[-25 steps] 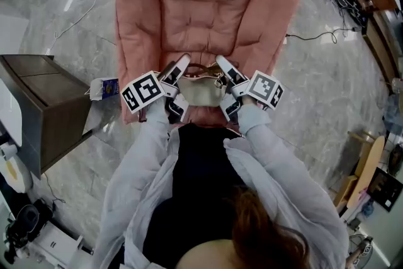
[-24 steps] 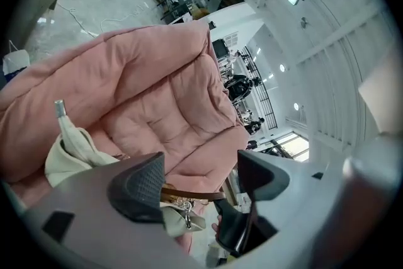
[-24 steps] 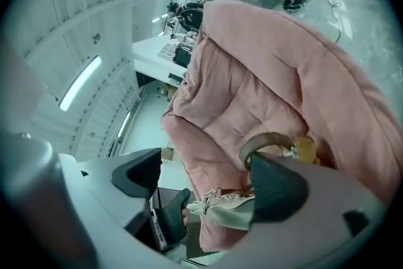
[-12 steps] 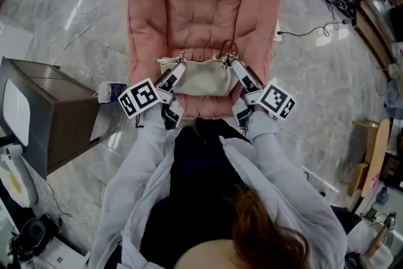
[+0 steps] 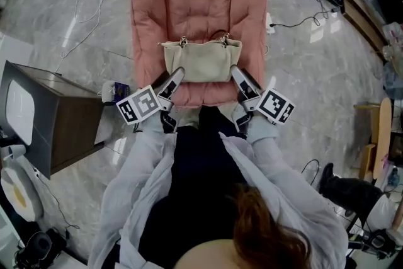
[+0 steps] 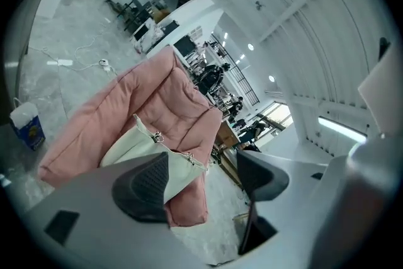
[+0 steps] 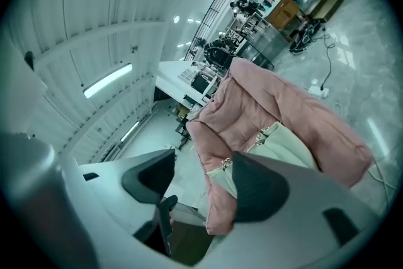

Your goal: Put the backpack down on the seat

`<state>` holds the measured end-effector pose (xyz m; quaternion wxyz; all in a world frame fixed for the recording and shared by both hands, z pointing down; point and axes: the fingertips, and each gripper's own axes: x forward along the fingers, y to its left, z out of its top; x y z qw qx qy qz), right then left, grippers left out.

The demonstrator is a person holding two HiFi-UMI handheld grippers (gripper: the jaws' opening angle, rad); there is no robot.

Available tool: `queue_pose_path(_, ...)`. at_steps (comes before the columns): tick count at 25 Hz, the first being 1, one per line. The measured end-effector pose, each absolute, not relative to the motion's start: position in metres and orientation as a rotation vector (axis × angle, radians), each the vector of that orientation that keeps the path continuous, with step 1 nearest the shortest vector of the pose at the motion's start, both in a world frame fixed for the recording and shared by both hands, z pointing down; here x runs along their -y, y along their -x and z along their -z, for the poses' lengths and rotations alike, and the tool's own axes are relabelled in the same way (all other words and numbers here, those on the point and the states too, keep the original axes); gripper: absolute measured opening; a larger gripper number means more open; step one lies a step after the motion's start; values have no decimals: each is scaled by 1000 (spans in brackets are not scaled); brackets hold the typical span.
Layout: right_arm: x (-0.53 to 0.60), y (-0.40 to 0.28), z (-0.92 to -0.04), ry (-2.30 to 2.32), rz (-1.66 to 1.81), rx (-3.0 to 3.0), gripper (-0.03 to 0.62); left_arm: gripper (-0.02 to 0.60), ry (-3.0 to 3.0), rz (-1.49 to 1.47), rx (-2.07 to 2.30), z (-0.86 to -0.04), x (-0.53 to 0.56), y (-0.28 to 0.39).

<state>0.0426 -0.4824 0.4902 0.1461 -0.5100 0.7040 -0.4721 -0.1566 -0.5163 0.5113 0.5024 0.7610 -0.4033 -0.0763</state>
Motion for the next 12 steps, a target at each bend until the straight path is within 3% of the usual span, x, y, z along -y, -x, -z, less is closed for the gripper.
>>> queue_pose_path(2, 464, -37, -486, 1469, 1323, -2061, 248, 359, -1902, 204, 984, -500, 504, 161)
queue_pose_path(5, 441, -31, -480, 1499, 1250, -2137, 147, 151, -1968, 234, 1054, -487, 492, 171)
queue_pose_path(8, 419, -28, -477, 1565, 1154, -2225, 11, 79, -2104, 201, 1102, -470, 478, 173)
queue_pose_path(12, 404, -28, -470, 1727, 911, -2401, 9, 39, -2418, 49, 1110, -444, 455, 157)
